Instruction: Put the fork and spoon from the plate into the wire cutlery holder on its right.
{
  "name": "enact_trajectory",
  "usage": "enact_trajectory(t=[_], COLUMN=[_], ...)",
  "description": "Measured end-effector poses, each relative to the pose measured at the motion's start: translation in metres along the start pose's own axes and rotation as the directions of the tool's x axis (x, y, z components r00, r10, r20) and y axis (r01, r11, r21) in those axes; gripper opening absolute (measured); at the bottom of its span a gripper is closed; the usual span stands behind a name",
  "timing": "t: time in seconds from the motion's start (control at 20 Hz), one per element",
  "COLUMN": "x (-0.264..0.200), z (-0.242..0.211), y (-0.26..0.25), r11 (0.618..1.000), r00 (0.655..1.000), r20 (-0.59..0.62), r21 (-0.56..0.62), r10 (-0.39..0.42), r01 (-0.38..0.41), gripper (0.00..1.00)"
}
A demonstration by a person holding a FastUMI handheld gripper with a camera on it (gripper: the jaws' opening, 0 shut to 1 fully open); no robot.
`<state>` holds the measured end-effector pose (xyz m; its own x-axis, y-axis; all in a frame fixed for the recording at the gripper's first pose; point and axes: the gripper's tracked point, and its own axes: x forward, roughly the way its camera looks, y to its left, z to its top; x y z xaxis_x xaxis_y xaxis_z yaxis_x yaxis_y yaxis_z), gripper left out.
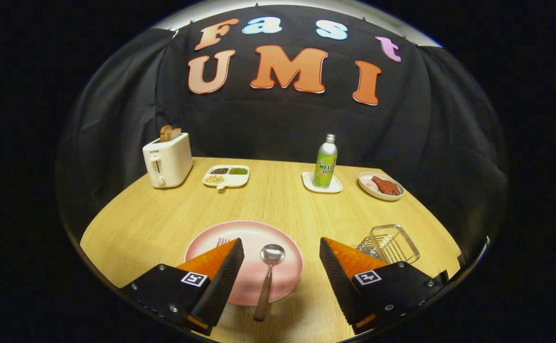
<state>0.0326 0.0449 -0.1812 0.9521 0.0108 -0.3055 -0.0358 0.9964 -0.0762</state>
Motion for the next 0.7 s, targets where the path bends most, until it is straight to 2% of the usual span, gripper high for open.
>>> enact_trajectory(t=[0.05, 0.15, 0.25, 0.5, 0.7], x=[0.003, 0.01, 0.014, 0.024, 0.029], z=[-0.009, -0.026, -0.037, -0.054, -0.067], y=[0.003, 0.009, 0.012, 0.018, 0.018], r11=[1.0, 1.0, 0.999, 0.998, 0.997], r00=[1.0, 0.998, 0.995, 0.989, 0.98], r20=[-0.022, -0.065, -0.094, -0.148, -0.197], r21=[0.003, -0.013, -0.04, -0.058, -0.064], r10=[0.008, 0.022, 0.025, 0.029, 0.019], r01=[-0.008, -0.023, -0.029, -0.038, -0.032], gripper=[0.95, 0.8, 0.74, 0.45, 0.35])
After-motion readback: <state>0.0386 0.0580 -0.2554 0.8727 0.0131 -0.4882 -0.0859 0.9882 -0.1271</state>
